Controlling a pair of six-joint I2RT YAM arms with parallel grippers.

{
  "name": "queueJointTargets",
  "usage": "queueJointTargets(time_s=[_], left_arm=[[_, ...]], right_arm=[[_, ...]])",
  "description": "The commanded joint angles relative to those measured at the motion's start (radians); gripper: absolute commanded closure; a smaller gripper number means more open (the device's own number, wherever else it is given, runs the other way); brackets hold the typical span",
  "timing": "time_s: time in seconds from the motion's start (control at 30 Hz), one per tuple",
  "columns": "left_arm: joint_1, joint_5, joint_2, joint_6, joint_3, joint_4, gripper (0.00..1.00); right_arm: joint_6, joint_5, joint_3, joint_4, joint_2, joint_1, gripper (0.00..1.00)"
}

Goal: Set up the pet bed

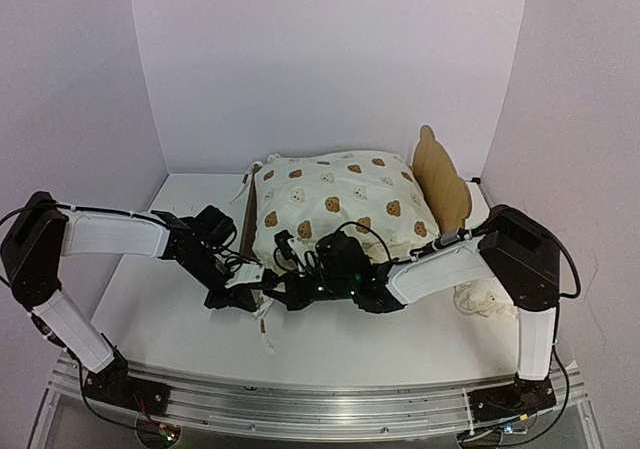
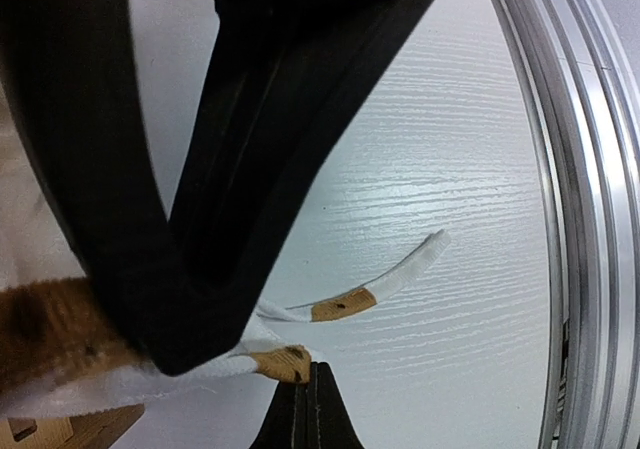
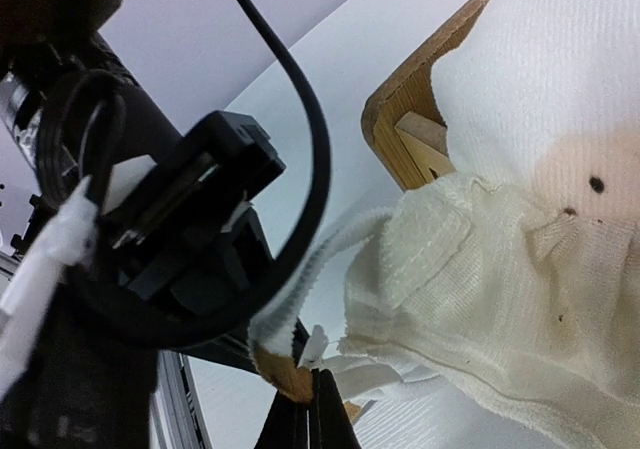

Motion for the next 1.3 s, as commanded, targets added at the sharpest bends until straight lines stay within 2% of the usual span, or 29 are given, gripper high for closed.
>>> queueJointTargets(time_s=[0.0, 0.13, 0.33, 0.57, 0.67, 0.87, 0.97, 1.1, 1.27], left_arm=[[-0.004, -0.023, 0.034, -0.044, 0.048, 0.044, 1.00], [-0.004, -0.049, 0.045, -0.050, 0.064, 0.077, 1.00], [-0.004, -0.105, 0.046, -0.011, 0.070, 0.112, 1.00], [-0.012, -0.119, 0.066, 0.052, 0.060, 0.188, 1.00], [-0.019, -0.128, 0.074, 0.078, 0.048, 0.216, 1.00], [-0.032, -0.135, 0.069, 0.136, 0.028, 0.236, 1.00], [-0.041, -0.116, 0.065, 0.137, 0.033, 0.230, 1.00], [-0.045, -0.109, 0.063, 0.130, 0.037, 0.226, 1.00], [-0.046, -0.109, 0.062, 0.128, 0.034, 0.214, 1.00]], right_arm=[[-0.009, -0.039, -0.023, -0.006, -0.074, -0.004, 1.00], [-0.001, -0.066, -0.013, -0.012, -0.069, -0.004, 1.00], [0.003, -0.082, 0.003, -0.037, -0.050, -0.005, 0.94], [-0.041, -0.028, 0.001, -0.142, -0.090, -0.004, 0.73], [-0.064, -0.009, -0.019, -0.209, -0.137, -0.005, 0.69], [-0.040, 0.045, -0.054, -0.219, -0.207, -0.028, 0.74], [-0.011, 0.055, -0.003, -0.217, -0.172, -0.029, 0.76], [0.039, 0.119, 0.017, -0.197, -0.127, -0.029, 0.82], [0.055, 0.169, 0.022, -0.109, -0.093, -0.031, 0.86]])
